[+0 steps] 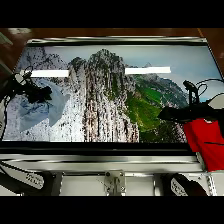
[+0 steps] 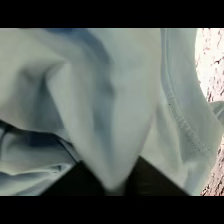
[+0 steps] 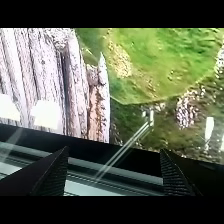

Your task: Fold the shirts.

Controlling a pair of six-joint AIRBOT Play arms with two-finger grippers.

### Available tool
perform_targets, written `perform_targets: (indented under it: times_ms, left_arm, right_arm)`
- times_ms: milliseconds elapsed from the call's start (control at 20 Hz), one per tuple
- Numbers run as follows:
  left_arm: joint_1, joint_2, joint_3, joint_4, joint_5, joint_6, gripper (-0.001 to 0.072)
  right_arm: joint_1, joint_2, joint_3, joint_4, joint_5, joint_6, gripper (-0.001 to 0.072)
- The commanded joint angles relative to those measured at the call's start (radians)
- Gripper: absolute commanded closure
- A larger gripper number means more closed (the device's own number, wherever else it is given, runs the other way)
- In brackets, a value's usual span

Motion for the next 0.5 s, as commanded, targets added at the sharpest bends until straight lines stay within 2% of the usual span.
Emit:
perform_targets:
  times_ms: [0, 50, 150, 250, 450]
  left_arm:
    - [0.009, -0.016, 0.007, -0.064, -0.005, 0.013, 0.0669]
    - [0.005, -0.001, 0.007, -0.133, -0.008, 0.079, 0.0669]
    - [-0.032, 0.061, 0.007, -0.295, -0.02, 0.279, 0.067]
    - [-0.12, 0.16, 0.006, -0.386, -0.059, 0.392, 0.067]
    - [-0.383, 0.335, 0.006, -0.545, -0.15, 0.404, 0.0669]
  right_arm:
    - [0.0, 0.001, 0.0, 0.0, 0.012, 0.058, 0.0017]
    - [0.0, 0.001, 0.0, 0.0, 0.024, 0.059, 0.0017]
    - [0.0, 0.001, 0.0, -0.001, 0.038, 0.055, 0.0017]
    - [0.0, 0.001, 0.001, 0.0, 0.044, 0.045, 0.0018]
    - [0.0, 0.001, 0.006, -0.037, 0.145, 0.005, 0.0017]
